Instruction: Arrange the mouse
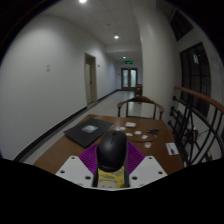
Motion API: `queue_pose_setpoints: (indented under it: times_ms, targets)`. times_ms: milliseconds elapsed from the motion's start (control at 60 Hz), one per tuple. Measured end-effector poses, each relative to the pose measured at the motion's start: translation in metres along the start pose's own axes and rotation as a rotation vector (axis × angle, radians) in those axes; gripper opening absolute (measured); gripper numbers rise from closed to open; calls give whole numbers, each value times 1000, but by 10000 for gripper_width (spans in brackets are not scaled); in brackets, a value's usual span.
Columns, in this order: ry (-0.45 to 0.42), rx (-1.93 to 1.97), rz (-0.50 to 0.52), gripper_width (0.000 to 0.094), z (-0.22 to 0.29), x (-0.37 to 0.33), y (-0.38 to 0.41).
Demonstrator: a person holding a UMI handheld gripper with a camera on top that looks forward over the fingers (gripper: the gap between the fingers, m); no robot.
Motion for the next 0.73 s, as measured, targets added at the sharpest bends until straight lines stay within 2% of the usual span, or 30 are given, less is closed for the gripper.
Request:
queue_pose_setpoints:
  times_ms: [67, 133, 217, 317, 333, 367, 417, 483, 533, 567, 583, 667, 733]
  targets:
    - [35, -10, 34, 360, -23, 12, 34]
    - [137, -12, 56, 360, -56, 40, 51]
    - [249, -8, 33, 360, -108, 58, 56]
    - [327, -7, -3, 361, -146, 69, 50]
    - [341, -5, -3, 383, -151, 67, 49]
    - [314, 21, 6, 412, -149, 69, 49]
    - [327, 28, 21, 505, -150, 68, 48]
    - [349, 3, 60, 580, -149, 66, 48]
    - [372, -26, 93, 700, -150, 57, 47]
    - [380, -38, 123, 840, -150, 49, 46]
    - [380, -43, 140, 870, -150, 45, 45]
    - [388, -56, 232, 847, -153, 14, 37]
    - [389, -52, 252, 852, -157, -15, 19]
Point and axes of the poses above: the point between the fingertips, and its own axes, seen from behind it with the camera up: y to the left, z up, x forward, the way the camera looks, the point moved 6 cm from there along -x, backward, against the way the camera looks, and after that the axes turned 3 degrees about -y, right-handed, at the moved point
